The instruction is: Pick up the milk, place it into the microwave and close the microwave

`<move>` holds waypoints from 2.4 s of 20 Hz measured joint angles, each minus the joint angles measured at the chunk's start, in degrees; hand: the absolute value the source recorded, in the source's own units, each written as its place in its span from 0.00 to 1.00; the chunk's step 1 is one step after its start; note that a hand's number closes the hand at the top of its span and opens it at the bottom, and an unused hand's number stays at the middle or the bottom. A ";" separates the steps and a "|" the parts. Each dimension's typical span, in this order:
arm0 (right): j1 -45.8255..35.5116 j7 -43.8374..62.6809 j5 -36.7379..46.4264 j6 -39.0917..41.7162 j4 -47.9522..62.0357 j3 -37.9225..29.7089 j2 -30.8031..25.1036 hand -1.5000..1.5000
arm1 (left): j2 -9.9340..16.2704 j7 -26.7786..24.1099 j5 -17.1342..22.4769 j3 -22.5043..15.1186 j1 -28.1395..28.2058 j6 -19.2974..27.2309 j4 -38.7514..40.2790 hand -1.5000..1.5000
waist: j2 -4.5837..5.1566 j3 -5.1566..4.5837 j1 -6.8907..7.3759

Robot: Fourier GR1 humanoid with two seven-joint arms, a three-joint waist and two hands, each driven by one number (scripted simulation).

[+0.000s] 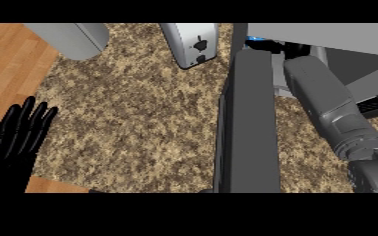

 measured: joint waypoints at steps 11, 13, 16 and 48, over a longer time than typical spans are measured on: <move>0.64 -0.90 -2.58 7.53 -0.09 -2.56 1.26 0.00 | -0.69 -0.13 -2.55 -2.36 -1.10 0.21 0.35 0.00 | -0.38 0.03 -0.59; 1.32 -1.30 -2.69 7.86 -0.02 -2.72 1.16 0.00 | -1.15 -0.35 -3.17 -2.93 -0.89 0.38 0.34 0.00 | -0.52 0.01 -0.79; 1.95 -1.77 -2.84 8.40 -0.05 -2.96 0.77 0.00 | -1.65 -0.42 -4.31 -4.01 -0.75 0.59 -0.03 0.00 | -0.72 0.02 -1.08; 14.99 -15.27 -7.48 28.57 -2.13 -7.20 3.87 0.00 | -2.89 -1.40 -9.21 -13.58 -1.78 1.23 6.16 0.00 | -3.67 -0.19 -7.39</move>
